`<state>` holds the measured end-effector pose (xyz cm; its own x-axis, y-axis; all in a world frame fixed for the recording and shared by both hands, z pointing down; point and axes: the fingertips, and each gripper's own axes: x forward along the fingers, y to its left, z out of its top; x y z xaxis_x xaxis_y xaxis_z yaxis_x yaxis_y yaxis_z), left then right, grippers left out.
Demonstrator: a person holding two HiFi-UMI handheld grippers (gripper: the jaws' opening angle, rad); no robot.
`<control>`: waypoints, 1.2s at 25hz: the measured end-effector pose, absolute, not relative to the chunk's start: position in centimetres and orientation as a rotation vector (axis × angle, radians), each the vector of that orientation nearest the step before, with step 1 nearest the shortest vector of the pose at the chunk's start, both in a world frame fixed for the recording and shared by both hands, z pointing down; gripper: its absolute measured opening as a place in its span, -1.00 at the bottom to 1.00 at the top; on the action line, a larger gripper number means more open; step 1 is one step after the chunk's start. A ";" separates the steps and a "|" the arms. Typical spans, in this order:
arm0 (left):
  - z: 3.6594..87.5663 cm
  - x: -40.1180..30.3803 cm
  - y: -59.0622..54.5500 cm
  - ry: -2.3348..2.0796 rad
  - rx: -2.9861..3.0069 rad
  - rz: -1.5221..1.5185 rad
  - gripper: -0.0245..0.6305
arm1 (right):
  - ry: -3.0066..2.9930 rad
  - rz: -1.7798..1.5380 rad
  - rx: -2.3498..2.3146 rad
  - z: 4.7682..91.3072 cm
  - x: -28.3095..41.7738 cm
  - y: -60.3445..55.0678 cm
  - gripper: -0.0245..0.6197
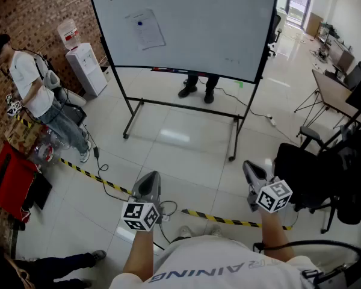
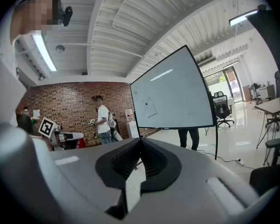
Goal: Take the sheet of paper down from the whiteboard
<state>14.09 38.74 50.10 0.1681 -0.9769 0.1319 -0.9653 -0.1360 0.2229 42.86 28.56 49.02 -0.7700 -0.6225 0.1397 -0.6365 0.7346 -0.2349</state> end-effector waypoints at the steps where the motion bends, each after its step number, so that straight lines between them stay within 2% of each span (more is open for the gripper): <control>1: 50.3 13.4 39.0 -1.878 2.184 -0.070 -0.92 | -2.876 0.418 1.039 49.2 42.1 28.7 -0.90; 13: 51.3 3.4 40.2 -1.961 2.093 -0.116 -0.92 | -2.898 0.400 0.890 49.4 31.0 28.2 -0.90; 19: 51.9 0.7 39.5 -1.986 2.055 -0.129 -0.92 | -2.892 0.404 0.841 49.8 27.6 26.2 -0.90; 25: 52.3 -2.2 34.7 -2.024 2.018 -0.125 -0.92 | -2.933 0.402 0.759 50.0 23.1 20.1 -0.90; 30: 51.9 -3.9 26.5 -2.067 1.996 -0.121 -0.92 | -2.945 0.417 0.707 50.6 21.0 11.7 -0.90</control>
